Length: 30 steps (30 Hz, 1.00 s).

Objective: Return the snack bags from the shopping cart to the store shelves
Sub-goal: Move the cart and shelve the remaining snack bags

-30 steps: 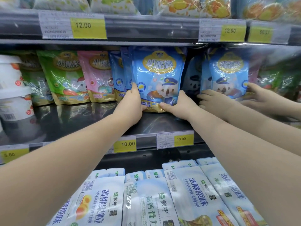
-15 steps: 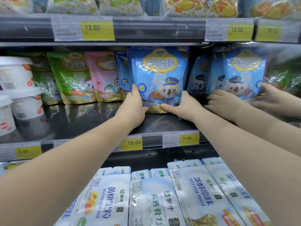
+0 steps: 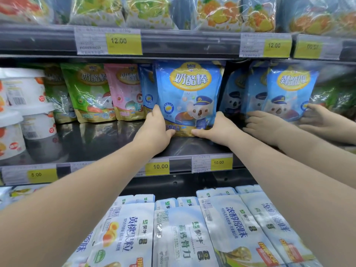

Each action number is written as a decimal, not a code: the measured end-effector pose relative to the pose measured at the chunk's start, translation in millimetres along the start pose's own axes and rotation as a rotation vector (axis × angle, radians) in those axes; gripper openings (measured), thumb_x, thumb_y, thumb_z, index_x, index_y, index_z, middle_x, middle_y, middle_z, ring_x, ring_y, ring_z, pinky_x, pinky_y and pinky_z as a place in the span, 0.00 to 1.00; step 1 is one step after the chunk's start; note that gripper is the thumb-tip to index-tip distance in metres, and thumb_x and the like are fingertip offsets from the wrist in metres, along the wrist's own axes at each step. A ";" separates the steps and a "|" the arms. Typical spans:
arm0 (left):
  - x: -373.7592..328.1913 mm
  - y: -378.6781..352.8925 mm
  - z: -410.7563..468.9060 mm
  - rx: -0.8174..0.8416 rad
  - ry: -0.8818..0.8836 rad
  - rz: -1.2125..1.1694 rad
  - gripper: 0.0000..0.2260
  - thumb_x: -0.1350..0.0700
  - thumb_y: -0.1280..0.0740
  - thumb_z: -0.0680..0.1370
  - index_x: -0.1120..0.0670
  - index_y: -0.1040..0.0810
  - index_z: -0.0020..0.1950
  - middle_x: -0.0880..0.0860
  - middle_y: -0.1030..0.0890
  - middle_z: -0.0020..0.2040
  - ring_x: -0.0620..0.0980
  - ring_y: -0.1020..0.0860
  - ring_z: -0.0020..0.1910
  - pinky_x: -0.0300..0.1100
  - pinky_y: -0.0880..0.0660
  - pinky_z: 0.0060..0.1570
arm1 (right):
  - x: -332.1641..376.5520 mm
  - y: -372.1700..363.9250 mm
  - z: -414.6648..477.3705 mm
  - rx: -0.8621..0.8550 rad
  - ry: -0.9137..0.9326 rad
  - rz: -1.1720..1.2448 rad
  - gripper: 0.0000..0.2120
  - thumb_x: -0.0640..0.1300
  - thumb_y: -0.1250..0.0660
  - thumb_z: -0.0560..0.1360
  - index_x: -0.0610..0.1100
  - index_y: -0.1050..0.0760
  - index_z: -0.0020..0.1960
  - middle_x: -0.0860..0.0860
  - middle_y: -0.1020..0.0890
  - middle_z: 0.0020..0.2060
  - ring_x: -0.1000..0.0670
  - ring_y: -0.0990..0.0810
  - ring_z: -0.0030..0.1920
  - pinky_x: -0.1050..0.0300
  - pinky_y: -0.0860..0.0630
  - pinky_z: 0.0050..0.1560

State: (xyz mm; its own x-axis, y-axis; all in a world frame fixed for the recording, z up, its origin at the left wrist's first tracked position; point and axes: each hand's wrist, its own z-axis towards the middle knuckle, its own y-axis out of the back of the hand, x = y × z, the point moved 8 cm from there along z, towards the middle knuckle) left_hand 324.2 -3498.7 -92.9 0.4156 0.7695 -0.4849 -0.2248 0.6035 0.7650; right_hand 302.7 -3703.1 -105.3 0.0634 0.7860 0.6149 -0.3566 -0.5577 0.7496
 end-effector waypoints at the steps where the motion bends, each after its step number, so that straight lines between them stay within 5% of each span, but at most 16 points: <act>1: 0.3 1.4 -2.1 0.002 -0.004 0.004 0.41 0.50 0.31 0.79 0.58 0.55 0.81 0.58 0.40 0.78 0.56 0.37 0.75 0.48 0.36 0.70 | 1.9 0.4 -1.9 -0.002 0.004 -0.008 0.50 0.72 0.25 0.56 0.45 0.31 0.68 0.50 0.20 0.58 0.50 0.18 0.52 0.53 0.20 0.49; 6: 0.8 9.7 -12.1 0.019 -0.039 0.041 0.38 0.49 0.31 0.79 0.58 0.50 0.80 0.58 0.37 0.75 0.57 0.34 0.73 0.49 0.34 0.69 | -1.1 2.6 -16.8 -0.024 -0.060 -0.041 0.37 0.61 0.24 0.70 0.38 0.35 0.66 0.48 0.25 0.55 0.50 0.25 0.49 0.58 0.29 0.40; 10: 5.8 20.3 -19.9 0.071 -0.035 0.095 0.35 0.48 0.31 0.79 0.58 0.45 0.78 0.58 0.34 0.73 0.58 0.31 0.70 0.52 0.30 0.67 | 3.2 6.0 -28.8 -0.043 -0.066 -0.085 0.38 0.60 0.25 0.72 0.37 0.35 0.68 0.46 0.24 0.58 0.46 0.24 0.57 0.56 0.30 0.47; 15: 8.1 36.0 -31.5 0.194 -0.037 0.172 0.32 0.47 0.33 0.79 0.57 0.44 0.77 0.58 0.35 0.74 0.57 0.32 0.72 0.51 0.31 0.67 | 15.9 9.9 -49.0 -0.028 -0.096 -0.173 0.31 0.55 0.27 0.76 0.37 0.34 0.66 0.44 0.23 0.59 0.44 0.24 0.56 0.57 0.33 0.43; 21: 7.2 66.2 -48.8 0.379 -0.044 0.289 0.27 0.46 0.35 0.80 0.56 0.39 0.73 0.56 0.32 0.68 0.60 0.26 0.64 0.56 0.26 0.59 | 41.8 9.9 -72.1 0.153 -0.180 -0.306 0.24 0.53 0.32 0.78 0.40 0.32 0.67 0.43 0.25 0.63 0.43 0.24 0.61 0.50 0.26 0.54; 30: -9.7 173.0 -84.7 0.599 -0.024 0.502 0.23 0.45 0.37 0.80 0.56 0.35 0.70 0.56 0.31 0.63 0.59 0.25 0.60 0.50 0.32 0.46 | 180.7 31.3 -136.7 0.412 0.102 -0.389 0.23 0.50 0.34 0.79 0.45 0.29 0.71 0.49 0.23 0.66 0.46 0.24 0.65 0.46 0.24 0.63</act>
State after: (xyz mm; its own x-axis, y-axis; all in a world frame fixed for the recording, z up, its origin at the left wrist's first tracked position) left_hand 206.7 -3384.1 8.3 0.4108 0.9116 -0.0158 0.1203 -0.0370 0.9921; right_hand 175.6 -3541.9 -4.2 0.0201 0.9646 0.2630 0.0691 -0.2638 0.9621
